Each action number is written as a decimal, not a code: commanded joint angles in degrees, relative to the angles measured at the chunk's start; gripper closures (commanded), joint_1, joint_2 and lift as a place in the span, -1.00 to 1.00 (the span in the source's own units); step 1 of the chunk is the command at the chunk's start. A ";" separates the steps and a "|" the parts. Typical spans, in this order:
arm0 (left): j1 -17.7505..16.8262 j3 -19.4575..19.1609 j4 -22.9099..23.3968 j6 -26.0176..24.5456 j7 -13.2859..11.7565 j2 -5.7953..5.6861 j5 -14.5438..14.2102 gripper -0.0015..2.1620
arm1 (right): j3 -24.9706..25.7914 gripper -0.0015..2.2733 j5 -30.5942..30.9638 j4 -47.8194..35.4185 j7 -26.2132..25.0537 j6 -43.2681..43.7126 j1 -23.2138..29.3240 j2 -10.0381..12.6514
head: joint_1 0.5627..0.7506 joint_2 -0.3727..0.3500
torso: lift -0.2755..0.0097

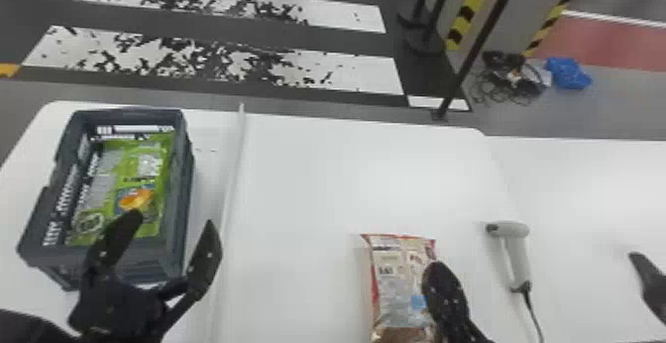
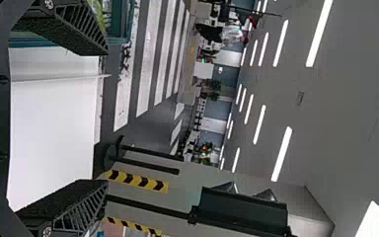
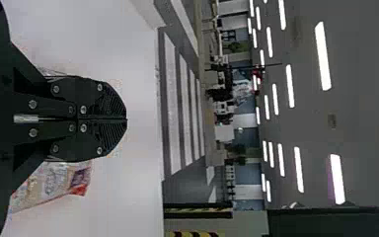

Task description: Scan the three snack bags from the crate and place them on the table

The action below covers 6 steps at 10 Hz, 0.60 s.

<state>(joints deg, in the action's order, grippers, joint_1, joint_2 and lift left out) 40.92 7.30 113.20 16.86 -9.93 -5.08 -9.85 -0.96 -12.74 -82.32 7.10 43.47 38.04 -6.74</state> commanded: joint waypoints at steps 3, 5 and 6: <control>1.18 0.35 0.44 2.69 0.00 -0.01 0.18 -0.94 | 8.08 -0.96 -4.14 -6.19 2.65 0.87 2.39 -2.40 | 0.41 -0.71 | 0.68; 1.80 0.35 0.62 3.57 0.00 -0.28 0.18 -0.94 | 17.74 -0.96 -6.60 -1.62 14.08 -5.11 -1.92 -2.84 | 0.41 -0.86 | 0.68; 2.24 0.17 0.62 4.80 0.00 -0.37 0.18 -0.94 | 20.47 -0.96 -7.92 0.76 16.80 -7.57 -3.41 -4.59 | 0.41 -0.94 | 0.68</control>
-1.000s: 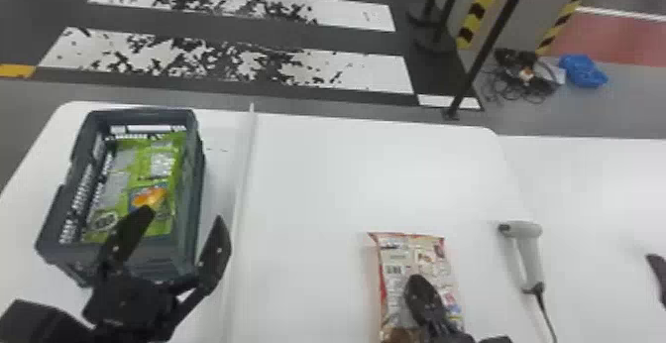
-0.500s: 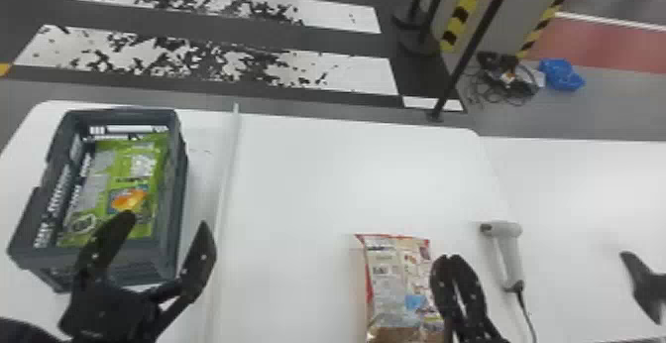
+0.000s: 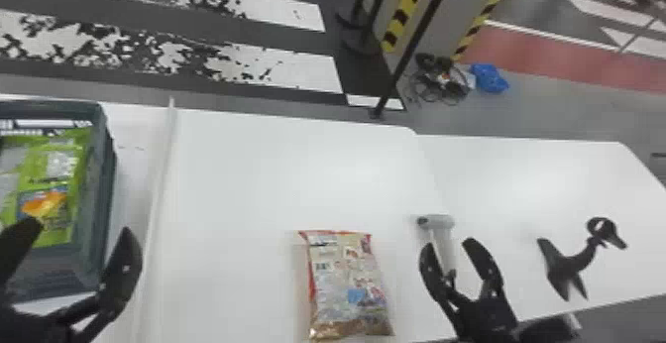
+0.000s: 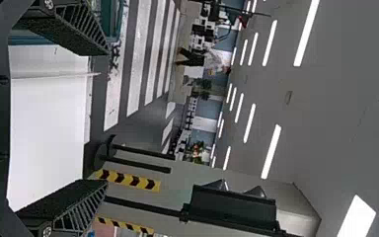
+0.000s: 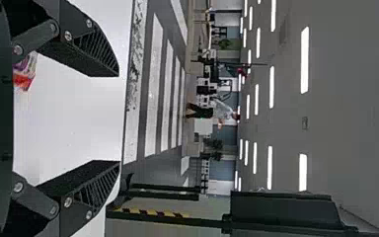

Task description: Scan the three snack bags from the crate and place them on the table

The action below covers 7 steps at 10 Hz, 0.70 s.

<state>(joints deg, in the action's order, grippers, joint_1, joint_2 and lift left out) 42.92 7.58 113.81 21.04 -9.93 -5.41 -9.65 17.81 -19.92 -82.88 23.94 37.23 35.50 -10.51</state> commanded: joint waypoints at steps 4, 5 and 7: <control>1.20 0.06 0.01 1.85 -0.09 -0.21 -0.02 -0.94 | 6.36 -0.96 0.05 9.14 8.67 -16.10 -7.73 -5.05 | 0.41 -0.94 | 0.68; 1.20 0.41 0.01 1.85 -0.09 -0.21 -0.02 -0.94 | 6.36 -0.96 1.37 10.72 10.60 -19.79 -9.31 -6.10 | 0.41 -0.94 | 0.68; 1.38 1.47 0.01 1.85 -0.18 -0.30 0.16 -0.94 | 6.36 -0.95 2.60 13.18 12.19 -23.83 -12.04 -7.33 | 0.41 -0.94 | 0.68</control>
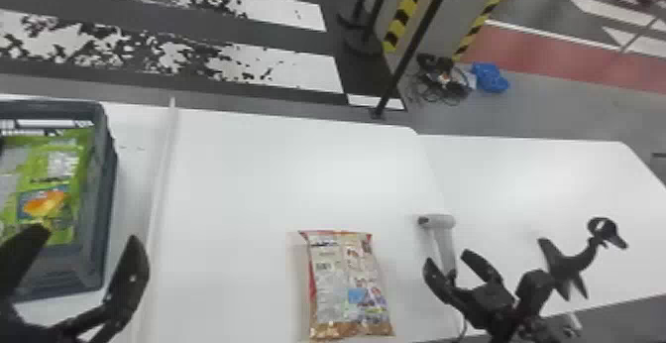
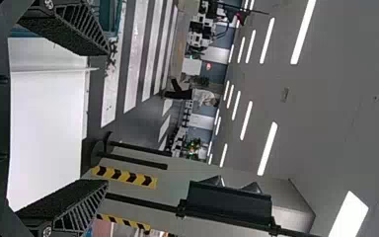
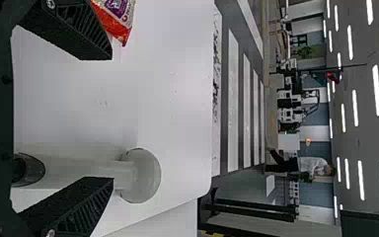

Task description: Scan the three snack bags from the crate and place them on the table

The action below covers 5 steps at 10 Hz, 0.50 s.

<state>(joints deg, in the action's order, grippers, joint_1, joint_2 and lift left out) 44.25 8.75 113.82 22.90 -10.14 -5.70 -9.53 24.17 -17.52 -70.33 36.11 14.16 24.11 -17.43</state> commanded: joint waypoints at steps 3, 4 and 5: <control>0.05 0.57 0.00 0.34 0.03 -0.54 0.22 -0.94 | 0.00 -0.94 3.46 7.13 0.90 -4.63 -6.62 -2.96 | 0.41 -0.94 | 0.68; 0.05 0.57 0.00 0.52 0.03 -0.72 0.22 -0.94 | -0.18 -0.94 4.60 12.14 1.34 -5.16 -10.05 -4.19 | 0.41 -0.94 | 0.68; 0.40 0.57 0.00 1.92 0.03 -0.98 0.22 -0.94 | -0.35 -0.93 6.80 14.17 1.34 -5.34 -11.98 -4.37 | 0.41 -0.94 | 0.68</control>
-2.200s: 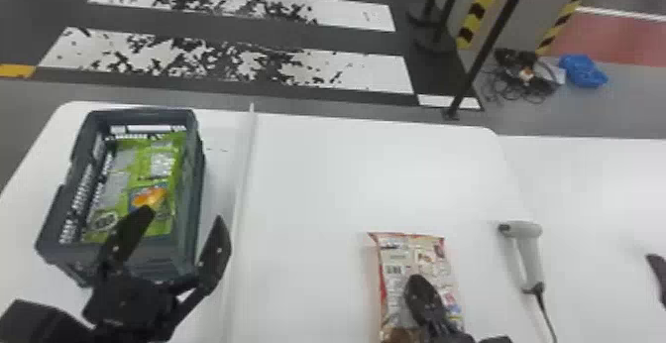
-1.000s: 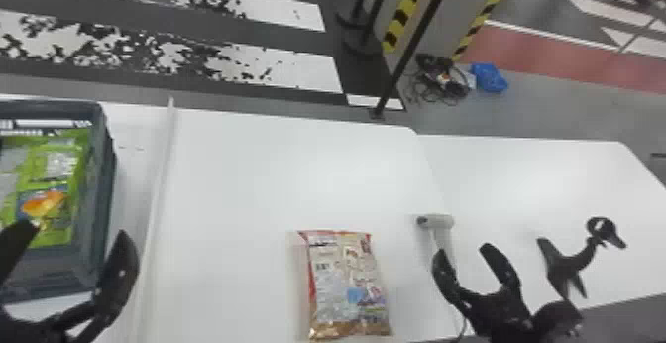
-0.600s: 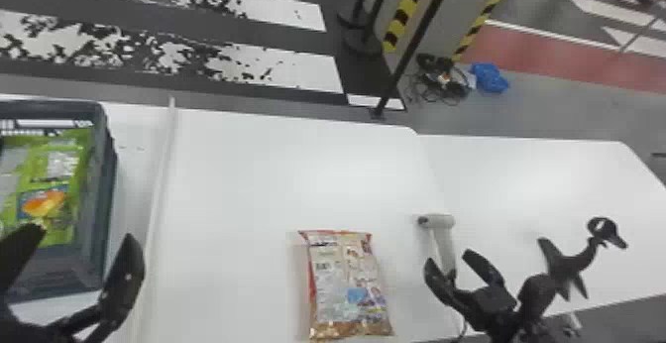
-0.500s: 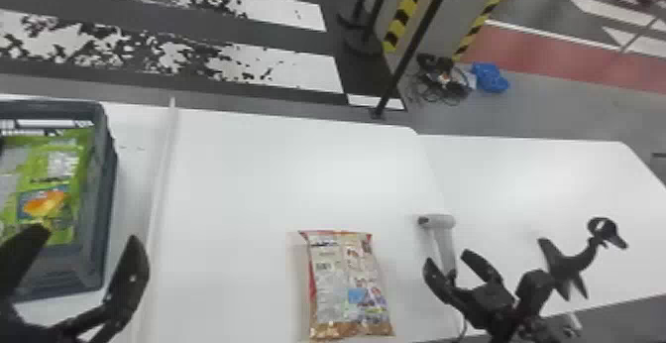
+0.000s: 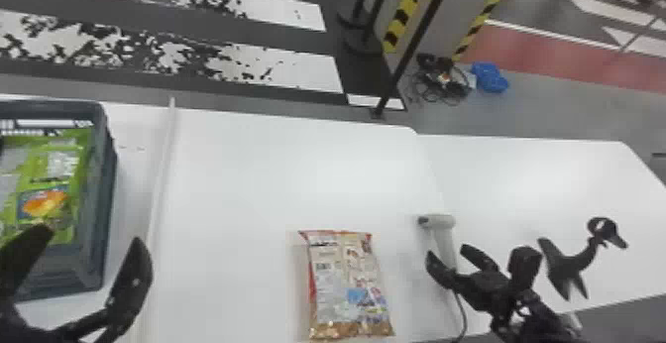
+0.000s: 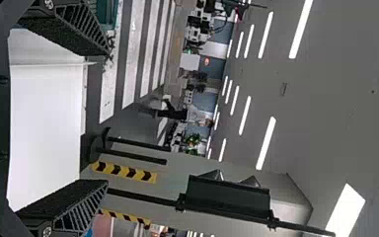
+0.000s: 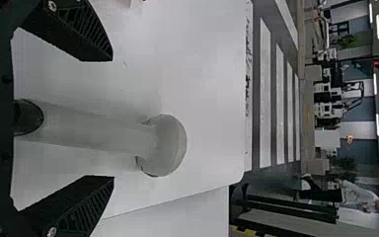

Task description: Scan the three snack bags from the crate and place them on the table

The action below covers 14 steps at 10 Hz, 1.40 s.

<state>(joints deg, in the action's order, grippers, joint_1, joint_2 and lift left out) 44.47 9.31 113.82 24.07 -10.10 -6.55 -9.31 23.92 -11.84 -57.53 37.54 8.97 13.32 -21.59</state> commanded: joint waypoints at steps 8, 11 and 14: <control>-0.78 0.36 -0.35 0.58 0.17 0.04 0.26 -0.94 | 0.69 0.95 -0.55 -6.45 -6.16 -2.07 5.05 3.13 | 0.41 -0.94 | 0.68; -2.19 0.97 -1.23 0.05 0.35 0.13 0.35 -0.94 | 3.16 0.95 -4.94 -25.35 -11.79 -0.14 19.03 10.78 | 0.41 -0.94 | 0.68; -3.33 1.50 -2.37 -0.13 1.14 0.22 0.35 -0.94 | 1.49 0.95 -8.28 -37.22 -12.58 1.44 28.08 15.17 | 0.41 -0.94 | 0.68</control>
<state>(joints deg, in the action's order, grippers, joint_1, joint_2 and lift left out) 41.33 10.62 111.65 23.94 -9.04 -6.33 -8.96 25.97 -19.63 -92.64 24.96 10.33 39.84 -7.00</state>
